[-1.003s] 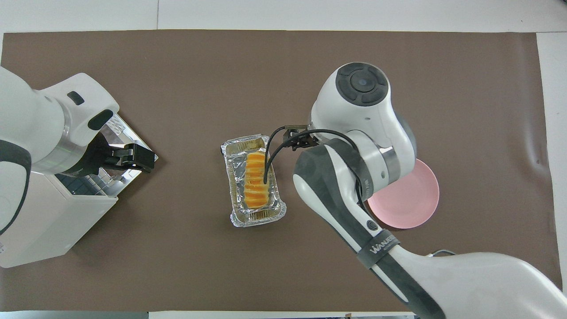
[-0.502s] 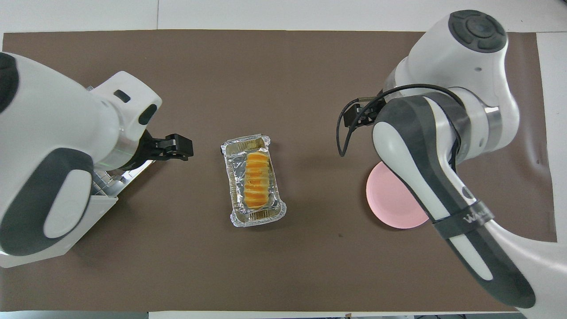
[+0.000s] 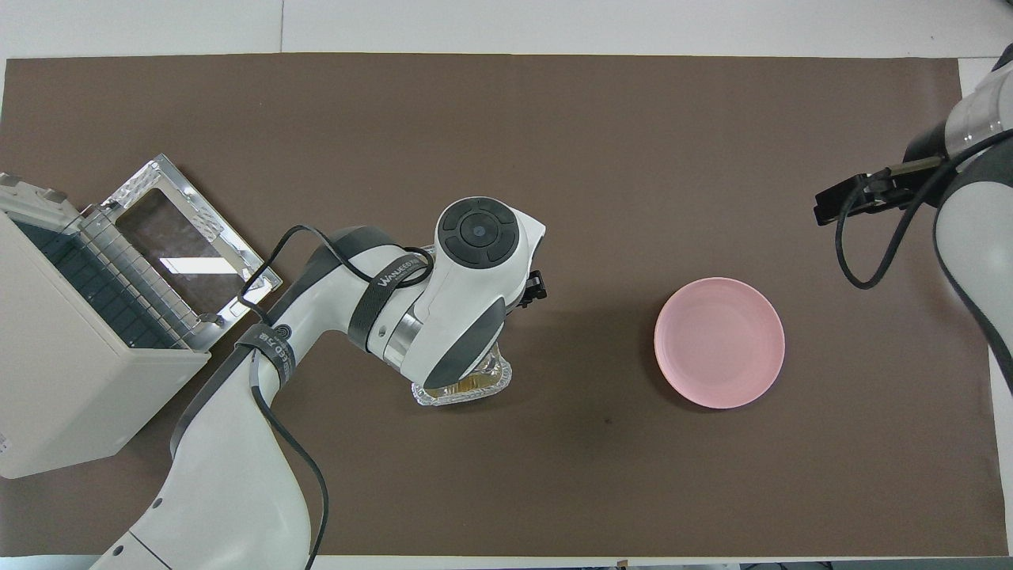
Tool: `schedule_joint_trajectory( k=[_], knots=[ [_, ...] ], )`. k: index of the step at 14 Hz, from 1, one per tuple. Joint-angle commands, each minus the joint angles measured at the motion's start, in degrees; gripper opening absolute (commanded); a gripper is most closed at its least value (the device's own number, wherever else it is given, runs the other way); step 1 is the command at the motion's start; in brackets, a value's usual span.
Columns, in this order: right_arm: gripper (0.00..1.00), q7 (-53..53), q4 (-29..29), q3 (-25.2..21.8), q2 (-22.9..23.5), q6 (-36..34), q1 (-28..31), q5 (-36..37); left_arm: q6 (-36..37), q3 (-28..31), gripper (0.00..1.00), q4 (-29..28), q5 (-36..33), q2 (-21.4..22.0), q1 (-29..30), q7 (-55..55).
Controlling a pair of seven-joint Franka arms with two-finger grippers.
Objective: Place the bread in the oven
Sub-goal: 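Grasp the foil tray with the left gripper while the right gripper withdraws, then carry the foil tray with the left gripper into the open oven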
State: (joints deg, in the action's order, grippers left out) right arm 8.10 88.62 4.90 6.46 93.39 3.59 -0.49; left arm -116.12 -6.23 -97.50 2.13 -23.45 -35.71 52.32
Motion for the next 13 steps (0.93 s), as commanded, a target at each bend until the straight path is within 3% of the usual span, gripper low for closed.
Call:
schedule_joint_trajectory(
  k=[1,3,8,11,13],
  knots=[
    [1.0,1.13,1.03,0.73,-4.78,-3.03,2.29,0.75,-1.46,0.6,0.82,0.73,-1.08,-1.06,-1.72,4.1],
    [1.0,1.48,0.59,0.73,-5.67,-4.18,2.56,1.11,-1.91,0.6,0.63,0.64,-1.08,-2.3,-2.34,4.2],
    [1.0,1.92,-0.03,0.64,-5.76,-4.98,2.56,1.46,-5.6,0.6,0.39,-2.61,-1.08,-2.57,-2.52,4.02],
    [1.0,1.92,-0.03,0.73,-6.02,-4.98,3.26,1.46,-5.35,0.86,0.0,-3.67,-1.08,-2.3,-1.91,4.02],
    [1.0,1.92,-0.03,0.73,-6.02,-4.98,3.35,1.46,1.99,2.52,0.0,0.96,-0.64,-2.48,-1.64,4.55]
  ],
)
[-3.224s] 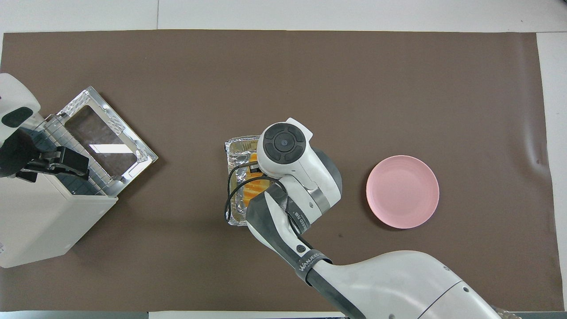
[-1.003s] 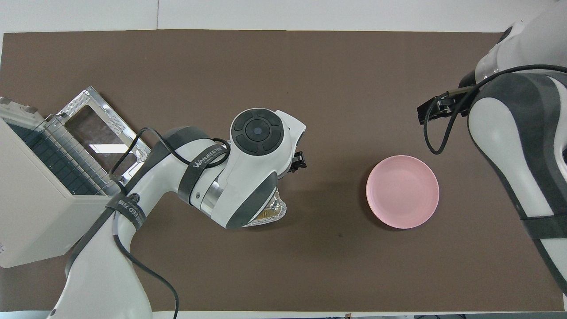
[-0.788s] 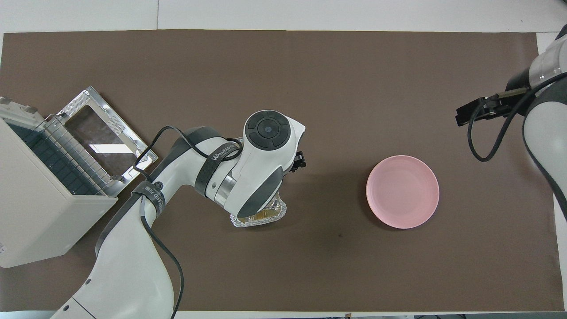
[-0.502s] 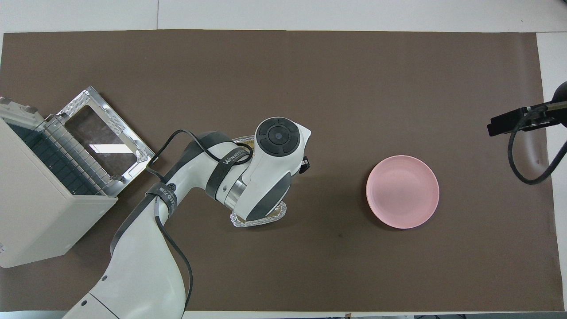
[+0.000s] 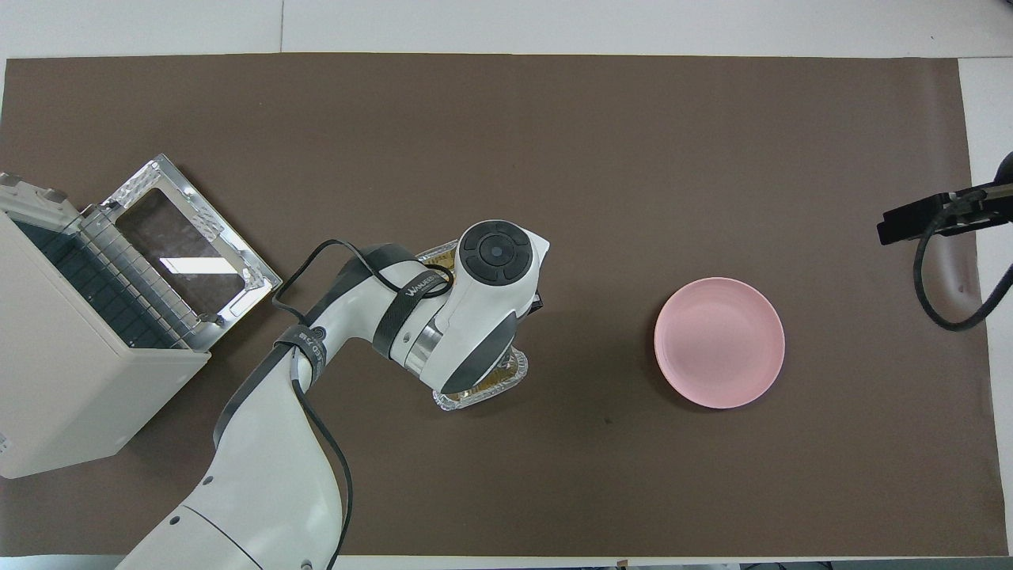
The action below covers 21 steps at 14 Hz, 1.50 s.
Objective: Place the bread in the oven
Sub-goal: 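Carry the foil tray with the left gripper into the open oven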
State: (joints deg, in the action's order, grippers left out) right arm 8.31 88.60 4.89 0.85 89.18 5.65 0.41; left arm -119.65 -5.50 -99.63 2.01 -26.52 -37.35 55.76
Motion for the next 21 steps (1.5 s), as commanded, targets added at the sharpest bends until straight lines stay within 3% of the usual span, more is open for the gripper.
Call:
schedule_joint_trajectory(
  k=[1,3,6,12,14,17,21],
  knots=[
    [1.0,1.71,-0.01,0.74,-0.41,-0.85,1.38,0.55,10.52,4.77,0.0,7.82,-0.25,0.07,0.08,2.76],
    [1.0,2.23,-0.01,0.74,-0.59,-0.94,1.38,0.46,14.17,10.05,0.0,9.89,-0.16,1.89,1.92,3.91],
    [1.0,3.03,-0.01,0.74,-1.02,-1.64,1.38,0.46,19.26,11.39,0.0,9.8,-0.42,7.09,12.45,3.74],
    [1.0,3.12,-0.97,0.74,-1.29,-1.99,1.47,0.55,17.44,17.28,0.0,4.81,-0.95,8.24,20.2,3.48],
    [1.0,3.03,-1.94,0.82,-1.12,-3.31,1.82,-0.41,14.54,17.54,0.0,1.47,-1.13,9.56,20.65,3.39],
    [1.0,2.94,-5.61,0.21,-0.42,-5.94,0.95,-0.5,14.97,19.21,0.0,0.84,-5.77,9.91,21.17,1.99],
    [1.0,2.77,-9.06,-6.01,1.08,-9.2,-4.4,-0.15,15.14,19.12,0.0,0.05,-6.31,10.44,22.58,-5.91]
  ],
)
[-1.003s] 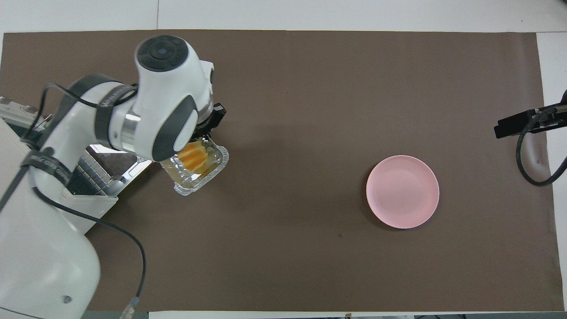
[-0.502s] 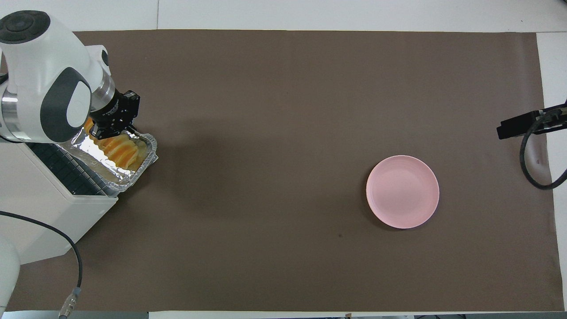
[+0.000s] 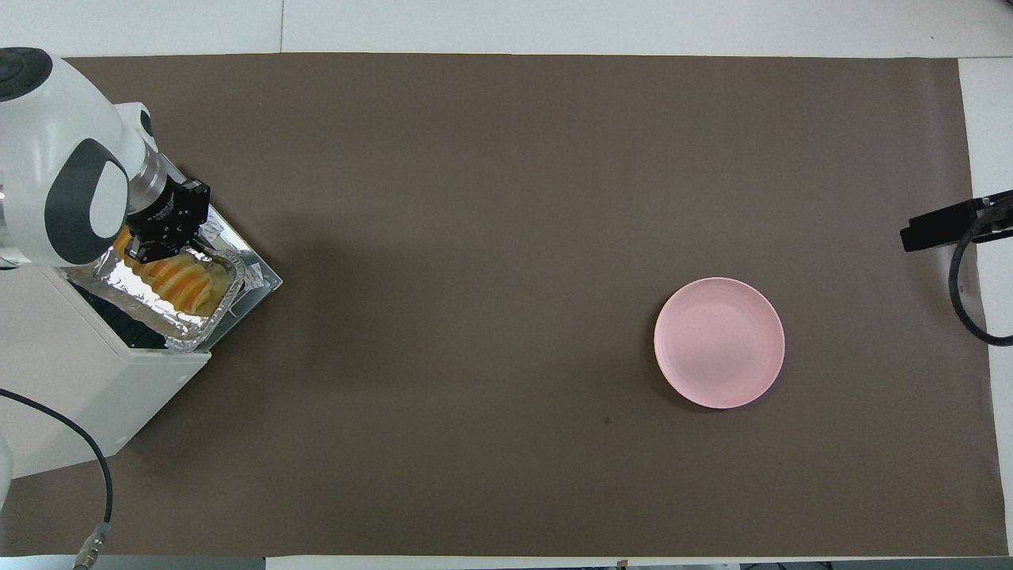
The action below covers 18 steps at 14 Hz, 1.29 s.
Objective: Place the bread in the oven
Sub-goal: 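Carry the foil tray with the left gripper into the open oven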
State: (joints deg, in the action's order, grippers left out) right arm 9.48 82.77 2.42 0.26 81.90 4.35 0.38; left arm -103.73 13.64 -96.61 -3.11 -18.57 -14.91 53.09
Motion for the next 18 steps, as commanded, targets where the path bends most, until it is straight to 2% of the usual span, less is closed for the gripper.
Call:
schedule_joint_trajectory(
  k=[1,5,8,12,15,18],
  knots=[
    [1.0,1.59,-3.31,-4.6,1.24,-2.35,-3.82,-0.2,-0.69,-0.02,0.0,-3.23,-1.19,2.57,0.14,-6.22],
    [1.0,1.06,-2.0,-3.91,-0.87,-6.22,-2.95,-0.38,-2.52,-0.11,0.0,-4.55,-1.02,3.01,2.87,-19.06],
    [1.0,0.89,2.21,-1.72,-3.86,-6.49,-1.36,-0.46,-6.75,-0.37,0.0,-6.66,-0.49,3.45,2.69,-19.96],
    [1.0,0.71,6.61,-5.66,-5.97,-3.42,-5.57,-0.29,-5.17,-0.11,0.0,-7.8,-0.49,4.15,3.65,-20.31],
    [1.0,-1.3,5.92,-5.67,-5.36,-0.69,-5.23,0.06,-3.24,-0.19,0.0,-7.8,-0.4,4.24,4.19,-20.22],
    [1.0,-1.4,5.82,-5.58,-5.18,-0.77,-5.14,0.33,-0.96,-0.02,0.0,-7.63,-0.49,4.51,5.06,-23.37]
  ],
)
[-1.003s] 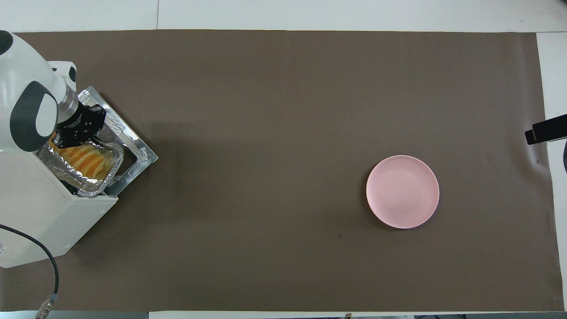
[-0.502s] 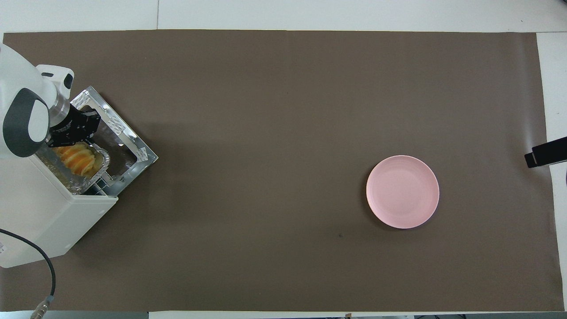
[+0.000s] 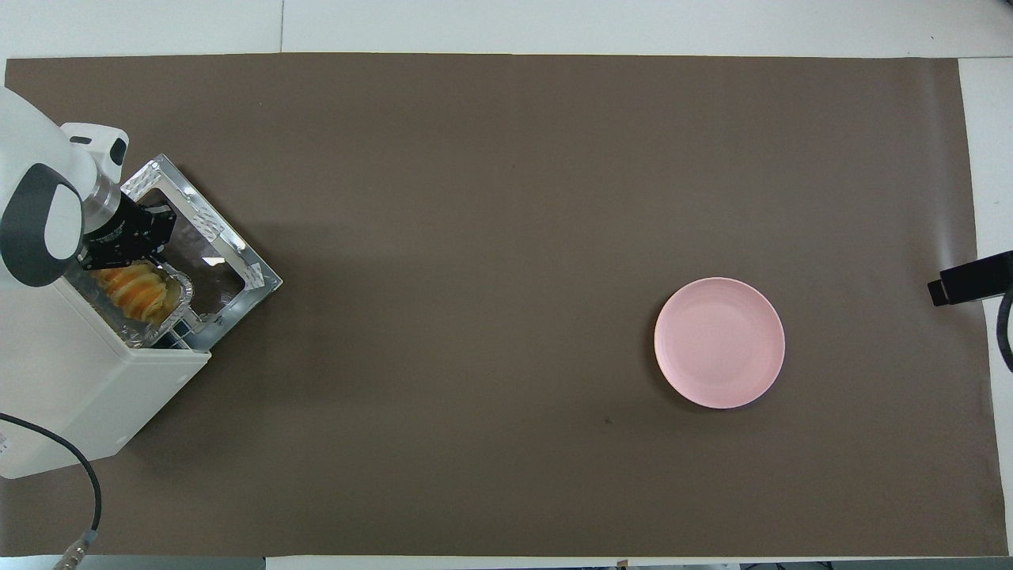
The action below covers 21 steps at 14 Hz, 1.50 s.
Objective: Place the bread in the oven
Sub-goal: 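Carry the foil tray with the left gripper into the open oven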
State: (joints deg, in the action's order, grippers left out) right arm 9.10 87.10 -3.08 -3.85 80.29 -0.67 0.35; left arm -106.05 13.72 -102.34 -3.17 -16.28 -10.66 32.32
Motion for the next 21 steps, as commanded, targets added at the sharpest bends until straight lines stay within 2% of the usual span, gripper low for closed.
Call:
schedule_joint_trajectory(
  k=[1,8,9,10,11,13,16,21],
  knots=[
    [1.0,-1.02,1.49,-0.08,-1.16,0.74,-0.12,0.26,1.72,-0.1,0.0,-1.81,-0.44,2.22,0.99,-3.66],
    [1.0,-1.36,1.67,-0.08,-1.42,0.92,-0.12,0.44,2.08,-0.1,0.0,-2.16,-0.44,2.57,1.6,-8.5],
    [1.0,-1.8,2.1,-0.08,-1.77,1.18,0.05,0.26,1.9,-0.1,0.1,-2.16,-0.44,2.57,1.6,-8.5],
    [1.0,-1.63,2.02,-0.34,-1.95,0.66,0.23,0.26,1.9,-0.1,0.47,-2.16,-0.44,2.57,1.52,-8.42],
    [1.0,-1.55,2.02,-0.35,-2.39,-0.3,0.41,0.26,1.82,-0.1,0.99,-2.08,-0.44,2.57,1.52,-8.42],
    [1.0,-1.46,2.11,-0.17,-2.57,-0.84,0.23,0.26,1.99,-0.1,1.0,-1.29,-0.44,2.22,0.99,-8.42],
    [1.0,-1.54,2.02,-0.17,-2.66,-0.84,0.06,0.26,2.78,-0.36,1.0,3.09,-0.52,1.87,0.73,-8.59],
    [1.0,-1.54,2.02,-0.17,-2.74,-0.84,0.14,0.26,11.99,-0.89,1.0,8.03,-0.53,3.71,0.64,-11.84]
  ],
)
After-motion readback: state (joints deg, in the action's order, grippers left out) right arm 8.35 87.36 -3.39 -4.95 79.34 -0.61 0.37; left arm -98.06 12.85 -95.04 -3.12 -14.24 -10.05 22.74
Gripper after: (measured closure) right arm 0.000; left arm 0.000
